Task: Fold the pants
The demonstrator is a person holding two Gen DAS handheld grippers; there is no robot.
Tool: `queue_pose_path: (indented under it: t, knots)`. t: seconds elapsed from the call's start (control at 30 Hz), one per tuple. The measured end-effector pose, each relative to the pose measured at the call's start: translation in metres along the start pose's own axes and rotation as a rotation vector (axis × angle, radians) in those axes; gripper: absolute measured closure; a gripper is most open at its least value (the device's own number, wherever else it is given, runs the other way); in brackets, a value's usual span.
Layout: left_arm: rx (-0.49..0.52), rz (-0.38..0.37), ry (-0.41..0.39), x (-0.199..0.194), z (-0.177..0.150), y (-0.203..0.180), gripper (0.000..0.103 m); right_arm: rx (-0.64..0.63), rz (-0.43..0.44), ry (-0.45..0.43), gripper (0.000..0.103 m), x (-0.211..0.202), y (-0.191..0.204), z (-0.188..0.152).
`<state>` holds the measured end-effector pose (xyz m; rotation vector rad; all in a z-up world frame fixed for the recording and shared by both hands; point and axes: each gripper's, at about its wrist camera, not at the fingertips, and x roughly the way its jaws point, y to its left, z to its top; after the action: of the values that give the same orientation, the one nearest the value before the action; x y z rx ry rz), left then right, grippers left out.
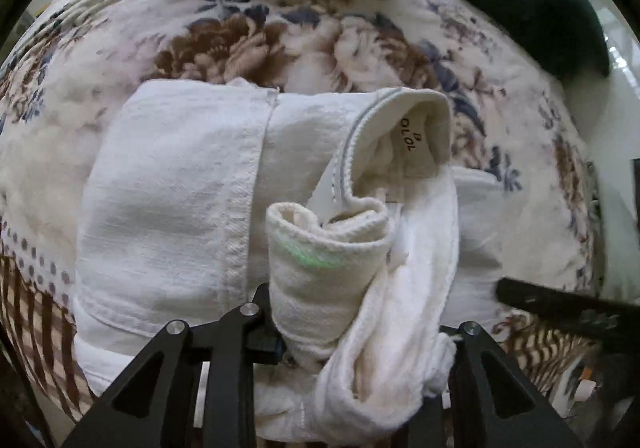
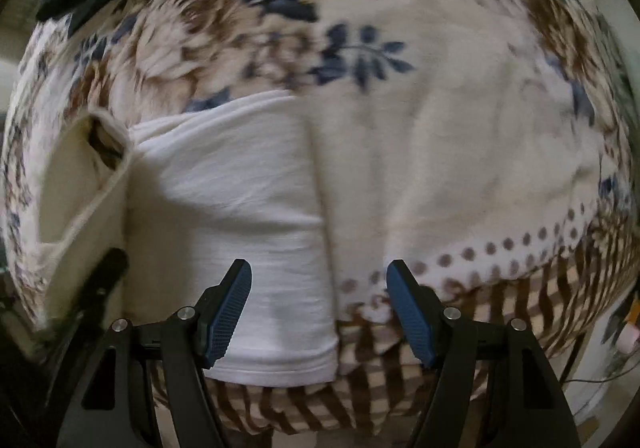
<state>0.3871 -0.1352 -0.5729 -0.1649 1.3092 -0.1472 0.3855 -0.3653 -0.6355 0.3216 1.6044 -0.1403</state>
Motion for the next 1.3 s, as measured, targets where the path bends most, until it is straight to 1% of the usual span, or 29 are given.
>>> queue_pose_path:
  t: [0.1,0.13,0.17,0.2,0.23,0.3,0.33,0.37,0.43,0.47,0.53,0.57,0.63,0.67,0.7,0.73,0.77,0.8,0.83,0.87,0.93,0.97,1.0,1.03,1.1,1.2,1.3]
  knots:
    - [0.007,-0.006,0.022,-0.012,0.002,-0.006,0.062,0.040,0.110,0.000,0.031,-0.005,-0.026,0.003]
    - [0.015,-0.010,0.026,-0.015,0.001,-0.010,0.042,0.054,0.160,-0.001,0.031,-0.007,-0.035,0.003]
    - [0.026,-0.011,0.047,-0.019,-0.001,-0.013,0.017,0.064,0.204,-0.002,0.031,-0.009,-0.041,0.005]
    - [0.028,-0.027,0.058,-0.021,-0.002,-0.015,0.011,0.071,0.244,-0.003,0.031,-0.012,-0.044,0.005]
    - [0.025,-0.044,0.061,-0.024,-0.004,-0.016,0.010,0.076,0.293,-0.003,0.031,-0.015,-0.045,0.005]
    - [0.003,-0.061,0.042,-0.038,-0.010,-0.015,0.010,0.079,0.361,-0.005,0.029,-0.018,-0.047,0.008]
    - [-0.006,-0.064,0.033,-0.045,-0.011,-0.012,0.010,0.071,0.398,-0.006,0.024,-0.019,-0.045,0.009]
    - [-0.027,-0.059,0.005,-0.058,-0.014,-0.005,0.010,0.060,0.429,-0.004,0.022,-0.019,-0.043,0.016]
    - [-0.078,-0.033,-0.033,-0.074,-0.014,0.011,0.010,0.033,0.493,0.014,0.022,-0.013,-0.031,0.019]
    - [-0.129,-0.025,-0.048,-0.082,-0.013,0.026,0.010,0.021,0.528,0.029,0.022,-0.008,-0.021,0.019]
    - [-0.193,-0.009,-0.075,-0.091,-0.009,0.048,0.010,-0.009,0.582,0.070,0.022,0.010,-0.005,0.022]
    - [-0.228,0.016,-0.080,-0.093,-0.006,0.064,0.010,-0.018,0.613,0.096,0.022,0.021,0.003,0.023]
    - [-0.269,0.048,-0.084,-0.093,0.000,0.087,0.010,-0.030,0.667,0.160,0.022,0.053,0.022,0.024]
    - [-0.280,0.073,-0.088,-0.093,0.003,0.096,0.010,-0.033,0.683,0.180,0.021,0.063,0.029,0.021]
    - [-0.285,0.097,-0.090,-0.093,0.007,0.105,0.010,-0.036,0.707,0.178,0.022,0.070,0.036,0.019]
    - [-0.286,0.122,-0.093,-0.093,0.011,0.113,0.010,-0.042,0.711,0.153,0.040,0.069,0.041,0.019]
    - [-0.286,0.140,-0.097,-0.094,0.012,0.119,0.010,-0.054,0.706,0.133,0.081,0.066,0.047,0.017]
    - [-0.284,0.158,-0.103,-0.096,0.015,0.123,0.010,-0.070,0.700,0.135,0.081,0.062,0.052,0.014]
    - [-0.284,0.164,-0.106,-0.098,0.017,0.128,0.010,-0.088,0.672,0.101,0.082,0.053,0.056,0.011]
    - [-0.287,0.168,-0.110,-0.099,0.021,0.131,0.010,-0.098,0.670,0.071,0.084,0.042,0.057,0.007]
    - [-0.283,0.155,-0.119,-0.102,0.026,0.132,0.010,-0.062,0.702,0.041,0.085,0.021,0.044,-0.001]
    - [-0.269,0.144,-0.115,-0.101,0.030,0.130,0.010,-0.048,0.696,0.022,0.085,0.010,0.034,-0.004]
    - [-0.261,0.133,-0.110,-0.100,0.033,0.129,0.010,-0.051,0.663,-0.009,0.085,-0.004,0.021,-0.006]
    - [-0.255,0.111,-0.106,-0.099,0.038,0.127,0.010,-0.044,0.642,-0.021,0.085,-0.010,0.010,-0.007]
    - [-0.248,0.074,-0.100,-0.095,0.046,0.123,0.010,0.015,0.605,-0.020,0.085,-0.017,-0.026,-0.009]
    - [-0.222,0.020,-0.064,-0.075,0.063,0.110,0.010,0.102,0.530,-0.013,0.085,-0.012,-0.085,-0.012]
    - [-0.192,-0.030,-0.021,-0.050,0.081,0.095,0.010,0.166,0.498,-0.015,0.085,-0.004,-0.120,-0.013]
